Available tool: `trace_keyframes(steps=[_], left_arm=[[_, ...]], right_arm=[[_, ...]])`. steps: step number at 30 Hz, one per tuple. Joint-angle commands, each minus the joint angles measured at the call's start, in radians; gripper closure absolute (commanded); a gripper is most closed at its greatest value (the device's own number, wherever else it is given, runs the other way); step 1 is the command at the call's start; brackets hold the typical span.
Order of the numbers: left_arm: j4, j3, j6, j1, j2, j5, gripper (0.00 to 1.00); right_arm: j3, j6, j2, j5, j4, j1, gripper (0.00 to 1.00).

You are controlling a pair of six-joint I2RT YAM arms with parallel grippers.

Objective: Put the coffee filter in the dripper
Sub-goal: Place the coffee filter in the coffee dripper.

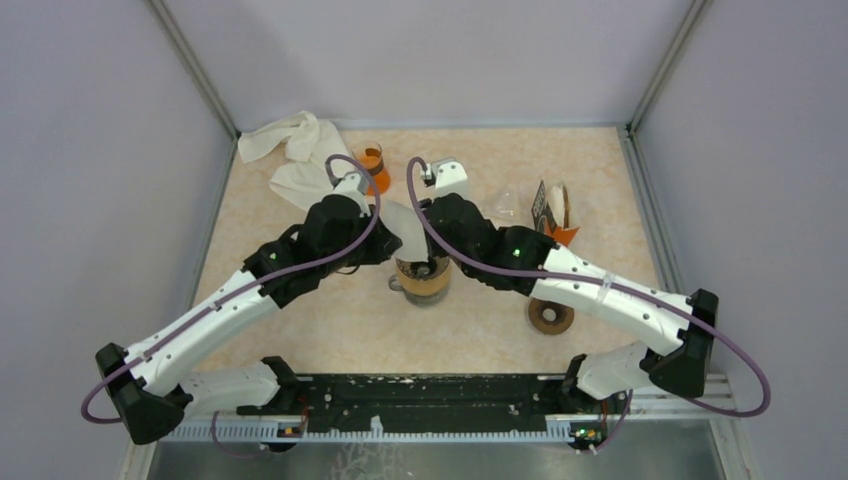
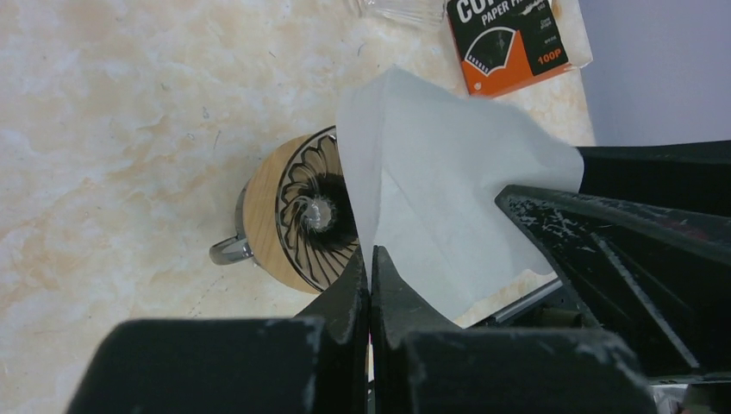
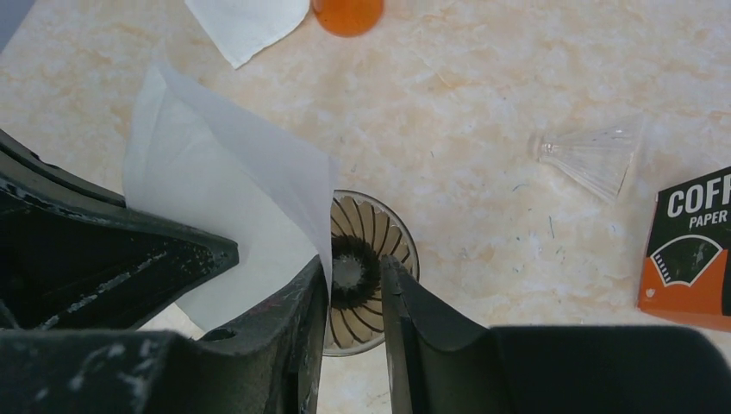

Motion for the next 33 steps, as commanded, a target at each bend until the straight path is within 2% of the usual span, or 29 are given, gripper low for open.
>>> trace_keyframes(steps=[1,11,20,29,33], left_arm=[[-0.034,0.056,0.013,-0.006,-0.004,0.067,1.00],[-0.110,0.107,0.025,-0.006,0.034,0.130,1.00],[-0.176,0.159,0.053,-0.007,0.073,0.169,1.00],[-0.231,0.206,0.077,-0.006,0.097,0.174,1.00],[-0.239,0.216,0.086,-0.007,0.110,0.184,1.00]], right_arm=[[0.002,-0.017,-0.051,0.007,0.063,0.012,0.70],[0.012,-0.055,-0.037,-0.058,0.079,0.012,0.68],[0.015,-0.085,-0.019,-0.039,0.070,0.012,0.68],[0.030,-0.094,0.005,0.035,-0.003,0.012,0.84],[0.043,-0.091,0.011,0.029,-0.042,0.004,0.89]])
